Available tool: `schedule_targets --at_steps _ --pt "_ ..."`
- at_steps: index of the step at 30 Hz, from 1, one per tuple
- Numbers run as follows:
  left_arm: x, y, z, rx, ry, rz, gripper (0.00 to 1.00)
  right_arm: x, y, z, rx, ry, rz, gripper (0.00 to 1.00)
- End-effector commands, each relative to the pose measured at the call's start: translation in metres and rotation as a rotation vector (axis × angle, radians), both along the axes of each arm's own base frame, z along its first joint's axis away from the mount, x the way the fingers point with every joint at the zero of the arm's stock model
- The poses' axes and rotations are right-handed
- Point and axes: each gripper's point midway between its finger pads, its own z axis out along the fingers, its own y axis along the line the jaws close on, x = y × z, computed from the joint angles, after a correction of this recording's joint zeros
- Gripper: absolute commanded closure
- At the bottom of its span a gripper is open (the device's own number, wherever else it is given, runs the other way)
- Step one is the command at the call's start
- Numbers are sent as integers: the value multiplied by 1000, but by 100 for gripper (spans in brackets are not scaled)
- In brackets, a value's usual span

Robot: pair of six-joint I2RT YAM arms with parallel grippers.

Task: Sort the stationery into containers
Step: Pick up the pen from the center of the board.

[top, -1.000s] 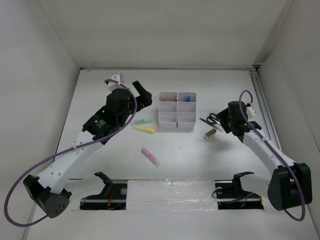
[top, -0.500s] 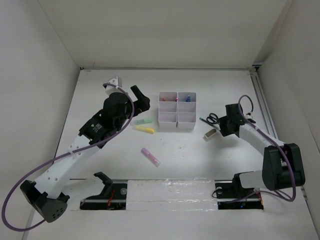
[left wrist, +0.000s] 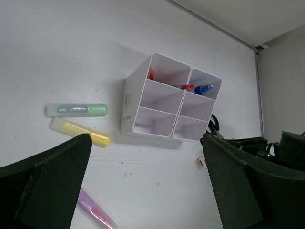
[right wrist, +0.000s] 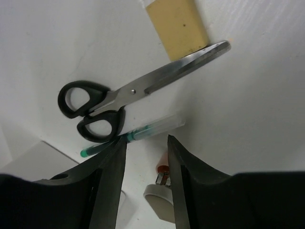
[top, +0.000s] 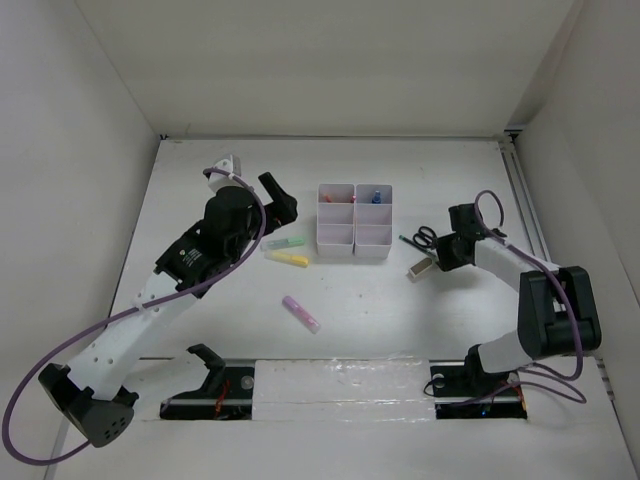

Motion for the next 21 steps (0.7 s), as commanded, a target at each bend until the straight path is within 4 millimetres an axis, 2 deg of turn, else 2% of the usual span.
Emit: schedule_targets --at_steps 1,11,12,14,16,19,21 --pt "0 5 9 -23 -24 22 0 9 -2 5 24 6 -29 54" --pt "-2 6 10 -23 -24 22 0 16 -11 -2 24 48 -66 55" --pt "-2 6 10 -23 -24 22 0 9 -10 -8 25 87 -53 55" --pt "-4 10 19 -22 -28 30 0 12 -14 -10 38 113 -61 55" --pt "-3 13 26 -23 -42 48 0 4 -15 -15 51 170 -57 59" --pt "-4 14 41 -40 -63 48 0 2 -15 -17 49 207 -58 60" --pt "0 11 41 -33 -55 48 0 2 -13 -17 60 217 -54 60"
